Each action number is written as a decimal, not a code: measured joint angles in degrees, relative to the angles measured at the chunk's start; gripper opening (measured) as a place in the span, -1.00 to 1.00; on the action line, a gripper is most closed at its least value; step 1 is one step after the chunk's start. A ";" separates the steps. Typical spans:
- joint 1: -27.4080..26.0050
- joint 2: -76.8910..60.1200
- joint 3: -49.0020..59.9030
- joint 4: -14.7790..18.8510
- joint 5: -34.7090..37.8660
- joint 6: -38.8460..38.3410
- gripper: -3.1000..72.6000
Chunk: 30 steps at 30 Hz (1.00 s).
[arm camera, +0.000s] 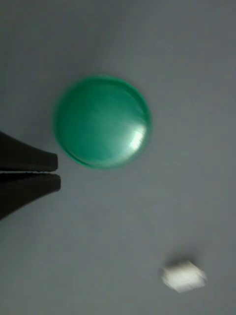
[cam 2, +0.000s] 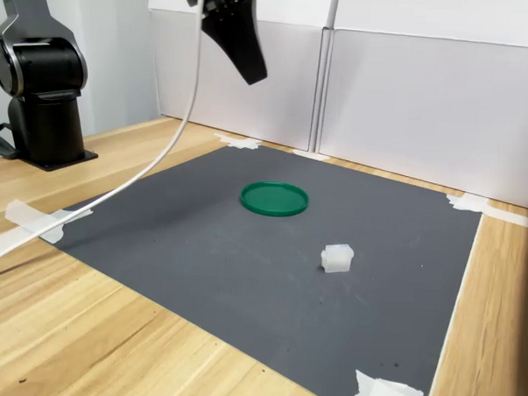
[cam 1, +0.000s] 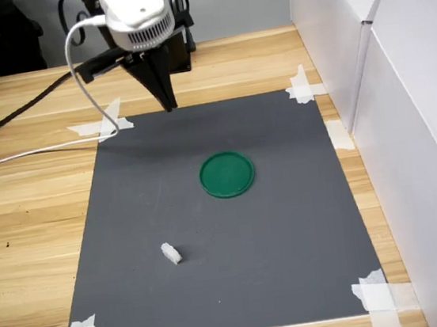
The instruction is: Grasp a white terminal and put it in the green lid.
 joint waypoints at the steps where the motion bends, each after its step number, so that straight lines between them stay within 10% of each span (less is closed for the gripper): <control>1: 0.00 1.24 -1.57 -0.06 0.00 0.00 -0.96; 17: 0.00 18.19 -23.22 -8.97 11.84 -6.56 -0.84; 30: 0.00 24.26 -26.41 -11.72 9.21 -9.69 0.85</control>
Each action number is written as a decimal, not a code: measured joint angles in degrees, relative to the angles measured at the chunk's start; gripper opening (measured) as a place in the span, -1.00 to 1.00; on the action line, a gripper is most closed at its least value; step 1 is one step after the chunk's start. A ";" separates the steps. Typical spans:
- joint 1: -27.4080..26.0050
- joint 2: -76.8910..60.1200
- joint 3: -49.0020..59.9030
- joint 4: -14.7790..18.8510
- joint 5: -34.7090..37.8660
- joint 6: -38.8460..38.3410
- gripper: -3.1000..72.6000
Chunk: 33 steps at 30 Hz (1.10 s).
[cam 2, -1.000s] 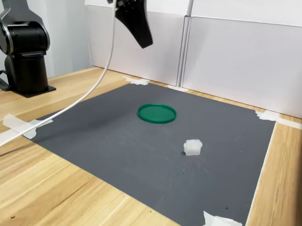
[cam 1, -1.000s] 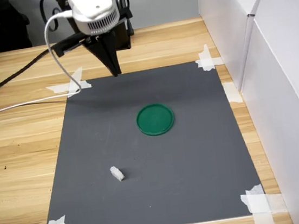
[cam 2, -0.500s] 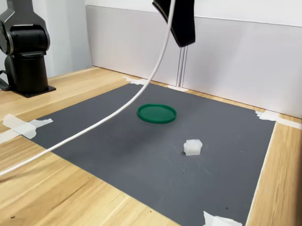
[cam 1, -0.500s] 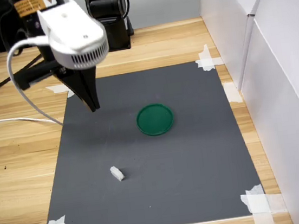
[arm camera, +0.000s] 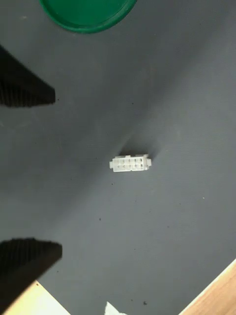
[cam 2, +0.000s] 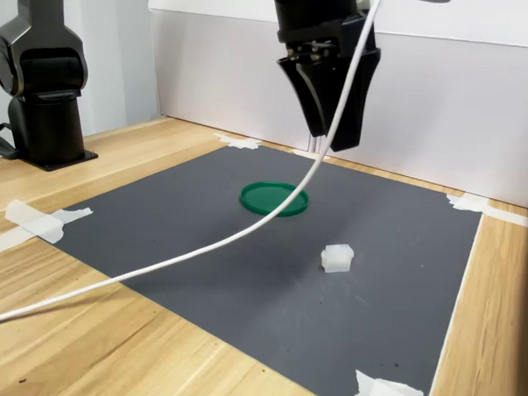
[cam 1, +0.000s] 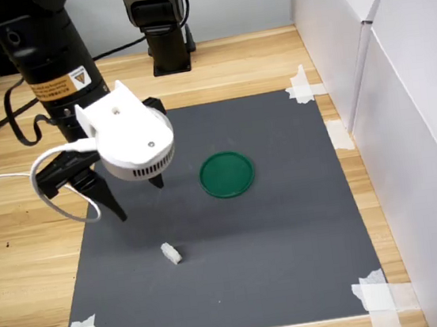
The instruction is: Grasp a white terminal and put it in the green lid.
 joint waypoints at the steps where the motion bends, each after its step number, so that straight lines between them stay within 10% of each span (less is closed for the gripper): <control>1: 0.00 0.23 -0.30 0.28 0.17 -0.36 0.90; 9: 2.07 0.82 -0.80 3.87 3.69 -9.55 0.97; 33: 3.87 12.38 -0.80 -5.58 -4.37 1.65 0.94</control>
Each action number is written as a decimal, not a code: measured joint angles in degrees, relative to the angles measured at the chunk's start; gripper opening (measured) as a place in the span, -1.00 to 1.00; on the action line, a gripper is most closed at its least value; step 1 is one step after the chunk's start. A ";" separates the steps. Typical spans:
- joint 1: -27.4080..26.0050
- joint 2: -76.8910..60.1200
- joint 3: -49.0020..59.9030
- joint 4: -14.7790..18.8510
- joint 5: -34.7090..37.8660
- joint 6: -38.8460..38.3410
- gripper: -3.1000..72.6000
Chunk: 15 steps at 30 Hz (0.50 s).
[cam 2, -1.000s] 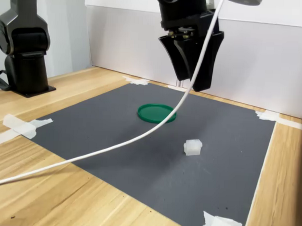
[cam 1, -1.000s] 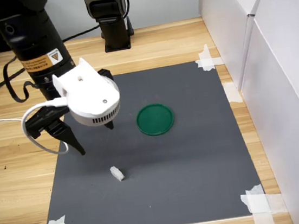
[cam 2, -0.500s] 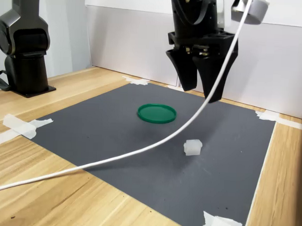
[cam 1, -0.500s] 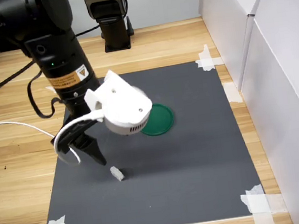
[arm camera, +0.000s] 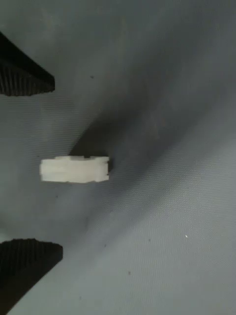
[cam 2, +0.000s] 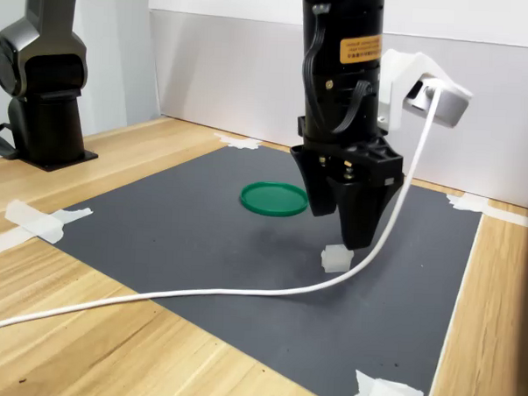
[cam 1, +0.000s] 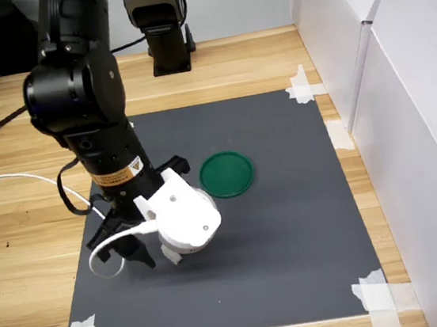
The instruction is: Grasp a white terminal and put it in the green lid.
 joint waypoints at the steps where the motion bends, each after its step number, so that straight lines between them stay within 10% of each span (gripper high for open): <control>1: 0.00 0.35 0.00 0.00 -0.13 0.06 0.94; 15: 0.00 3.78 -0.04 0.49 -1.05 0.14 0.92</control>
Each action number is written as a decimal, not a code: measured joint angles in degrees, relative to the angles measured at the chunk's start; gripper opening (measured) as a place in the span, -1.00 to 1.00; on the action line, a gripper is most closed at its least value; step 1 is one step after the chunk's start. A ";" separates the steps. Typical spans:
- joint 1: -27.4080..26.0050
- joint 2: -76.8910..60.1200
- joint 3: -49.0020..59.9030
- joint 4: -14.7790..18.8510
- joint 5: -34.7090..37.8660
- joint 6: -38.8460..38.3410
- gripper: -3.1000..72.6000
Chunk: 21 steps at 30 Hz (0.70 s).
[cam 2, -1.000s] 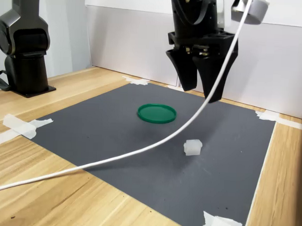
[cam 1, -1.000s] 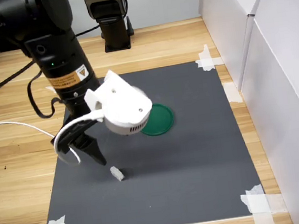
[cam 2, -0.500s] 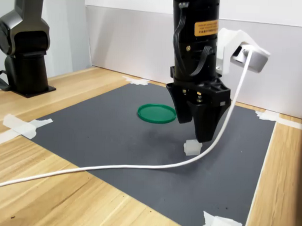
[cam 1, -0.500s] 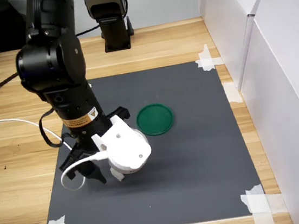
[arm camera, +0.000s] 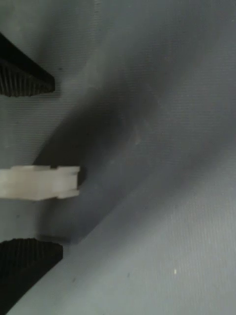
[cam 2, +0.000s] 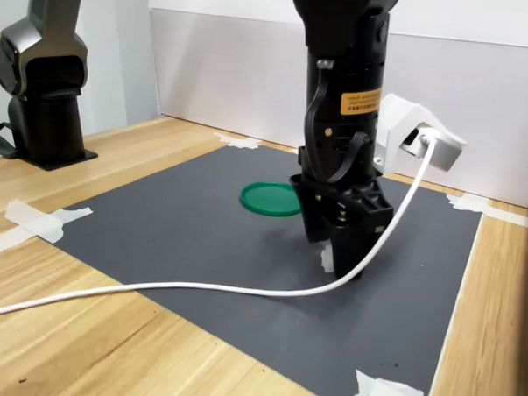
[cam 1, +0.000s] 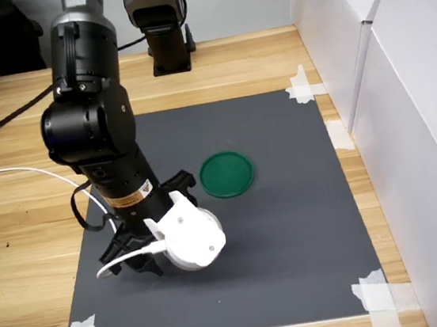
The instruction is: Grasp a white terminal and put it in the green lid.
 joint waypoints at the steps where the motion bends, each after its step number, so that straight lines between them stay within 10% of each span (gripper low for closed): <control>1: 0.00 0.13 0.00 0.00 0.00 0.00 0.90; 7: 0.02 0.17 0.00 0.00 -0.11 0.00 0.66; 21: 0.08 -0.18 0.00 -0.32 -3.09 2.09 -0.69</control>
